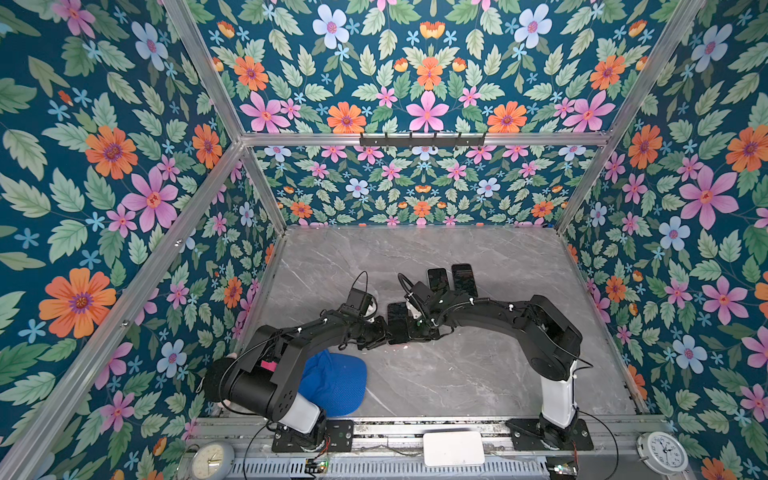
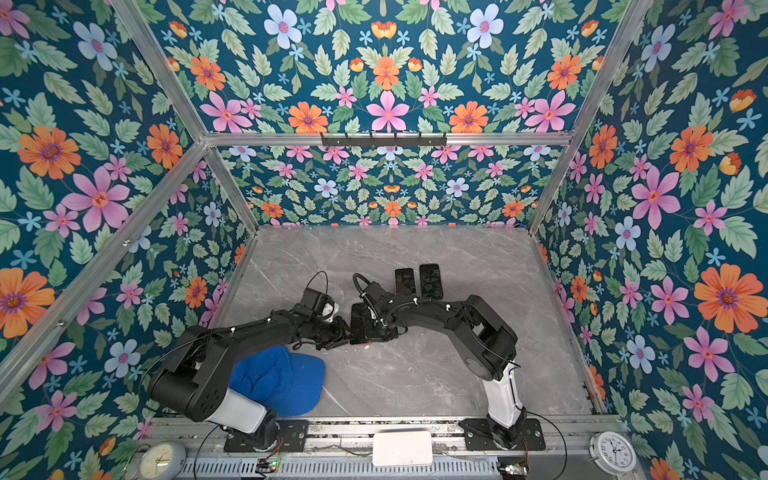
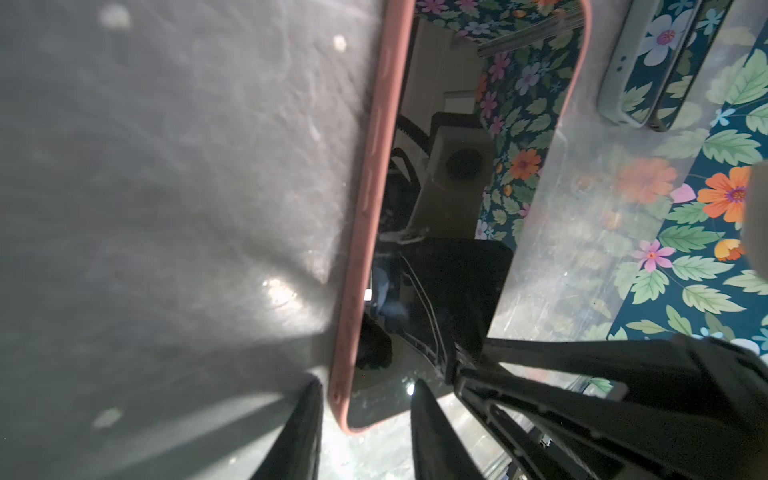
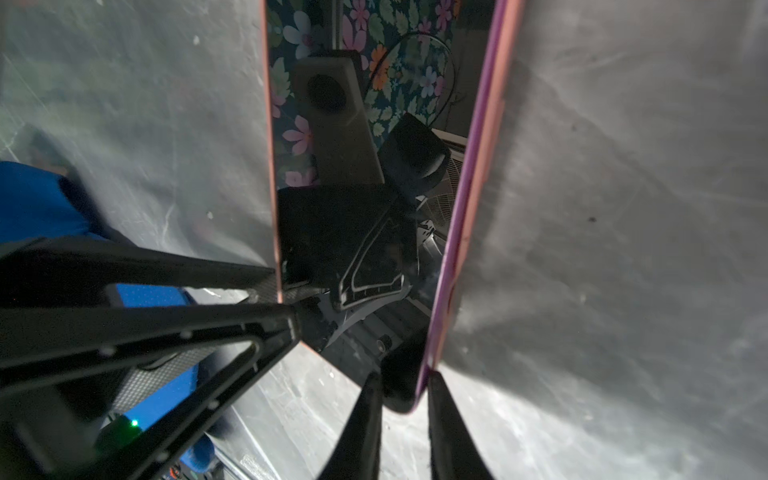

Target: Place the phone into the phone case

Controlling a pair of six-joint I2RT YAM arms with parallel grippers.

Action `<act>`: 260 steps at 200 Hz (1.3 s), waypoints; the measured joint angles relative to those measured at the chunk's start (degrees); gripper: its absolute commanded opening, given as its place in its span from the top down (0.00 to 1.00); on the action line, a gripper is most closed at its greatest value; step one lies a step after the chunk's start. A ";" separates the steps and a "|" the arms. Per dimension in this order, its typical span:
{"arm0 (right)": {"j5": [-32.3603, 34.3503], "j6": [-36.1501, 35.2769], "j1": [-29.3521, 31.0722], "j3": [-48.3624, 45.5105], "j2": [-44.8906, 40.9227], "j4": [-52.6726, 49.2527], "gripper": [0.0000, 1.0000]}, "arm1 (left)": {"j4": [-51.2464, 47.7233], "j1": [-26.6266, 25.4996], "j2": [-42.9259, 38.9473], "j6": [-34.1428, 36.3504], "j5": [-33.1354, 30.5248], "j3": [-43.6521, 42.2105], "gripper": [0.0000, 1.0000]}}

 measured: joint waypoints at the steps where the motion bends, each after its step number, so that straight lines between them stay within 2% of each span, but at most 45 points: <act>1: -0.02 0.00 0.00 0.00 0.00 0.00 0.82 | 0.04 0.00 0.02 0.00 0.02 0.00 0.63; 88: -0.44 0.68 -0.22 0.00 0.15 -0.11 0.91 | 1.86 0.02 0.07 -1.03 0.74 -0.90 0.65; 190: -0.83 1.79 -0.37 -0.02 0.31 -0.15 0.93 | 2.12 0.02 0.02 -1.05 0.76 -1.05 0.66; 241: -0.55 1.84 -0.46 0.00 0.76 -0.20 0.96 | 2.19 0.07 0.00 -1.05 0.72 -1.07 0.66; 260: -2.58 1.79 -0.31 0.07 1.42 2.01 0.97 | 2.43 0.07 -0.02 -1.07 0.59 -1.16 0.66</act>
